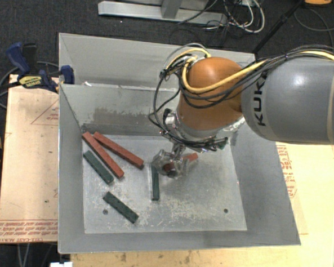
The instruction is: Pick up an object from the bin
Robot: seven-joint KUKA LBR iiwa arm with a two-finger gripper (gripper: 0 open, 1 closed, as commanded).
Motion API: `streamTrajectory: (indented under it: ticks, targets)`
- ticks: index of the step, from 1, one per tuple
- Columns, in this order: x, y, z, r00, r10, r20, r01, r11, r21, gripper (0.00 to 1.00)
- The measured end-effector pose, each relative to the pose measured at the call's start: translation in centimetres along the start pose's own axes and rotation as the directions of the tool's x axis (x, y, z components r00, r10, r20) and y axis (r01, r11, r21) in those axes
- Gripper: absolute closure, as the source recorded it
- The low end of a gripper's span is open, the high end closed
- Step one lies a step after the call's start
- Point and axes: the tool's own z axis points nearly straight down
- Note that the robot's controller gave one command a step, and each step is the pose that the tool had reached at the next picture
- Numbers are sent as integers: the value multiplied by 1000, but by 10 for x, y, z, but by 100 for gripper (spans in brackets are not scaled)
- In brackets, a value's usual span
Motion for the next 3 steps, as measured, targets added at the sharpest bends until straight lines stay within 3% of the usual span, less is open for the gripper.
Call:
streamTrajectory:
  ticks: [1, 2, 3]
  targets:
    - [46, 1, -1, 1000, -31, -2, 31, 1000, 7, 100]
    - [151, -26, -4, 995, -99, -4, 99, 995, 9, 100]
    - [122, -20, -9, 990, 141, 3, -141, 990, 8, 100]
